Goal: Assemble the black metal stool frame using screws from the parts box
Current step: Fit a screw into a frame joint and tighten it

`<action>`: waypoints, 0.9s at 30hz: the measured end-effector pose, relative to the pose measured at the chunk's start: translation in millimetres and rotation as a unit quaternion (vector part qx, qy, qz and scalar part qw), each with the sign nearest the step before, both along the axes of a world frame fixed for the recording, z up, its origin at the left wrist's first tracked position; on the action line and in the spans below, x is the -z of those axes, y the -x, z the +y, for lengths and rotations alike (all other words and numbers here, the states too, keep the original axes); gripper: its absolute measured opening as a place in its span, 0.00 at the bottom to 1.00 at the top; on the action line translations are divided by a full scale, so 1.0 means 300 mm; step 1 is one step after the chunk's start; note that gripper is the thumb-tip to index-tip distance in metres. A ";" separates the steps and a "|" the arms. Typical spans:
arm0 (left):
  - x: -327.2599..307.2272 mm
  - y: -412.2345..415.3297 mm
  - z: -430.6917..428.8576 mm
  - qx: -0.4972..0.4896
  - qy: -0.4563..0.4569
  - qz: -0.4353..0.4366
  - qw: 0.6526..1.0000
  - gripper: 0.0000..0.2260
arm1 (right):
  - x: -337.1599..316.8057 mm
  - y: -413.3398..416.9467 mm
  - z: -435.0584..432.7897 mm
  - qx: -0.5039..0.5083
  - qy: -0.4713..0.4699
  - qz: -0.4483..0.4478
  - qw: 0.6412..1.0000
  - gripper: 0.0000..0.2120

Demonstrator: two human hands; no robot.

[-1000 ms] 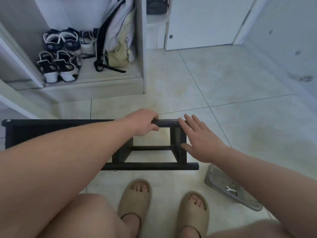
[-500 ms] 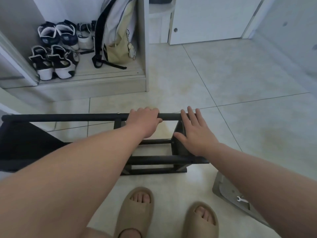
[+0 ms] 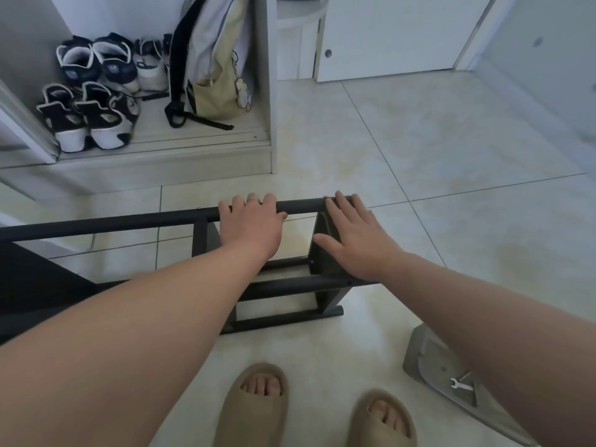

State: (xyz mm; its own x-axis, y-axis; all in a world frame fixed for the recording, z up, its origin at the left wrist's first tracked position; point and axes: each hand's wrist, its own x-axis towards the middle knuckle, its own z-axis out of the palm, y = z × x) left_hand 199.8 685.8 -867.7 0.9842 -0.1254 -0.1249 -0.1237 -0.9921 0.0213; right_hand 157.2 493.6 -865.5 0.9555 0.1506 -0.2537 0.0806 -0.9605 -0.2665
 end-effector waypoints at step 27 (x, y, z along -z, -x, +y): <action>0.021 0.547 -0.725 0.542 -0.006 0.090 0.836 0.25 | 0.131 0.758 -0.810 0.163 0.143 0.252 0.943 0.31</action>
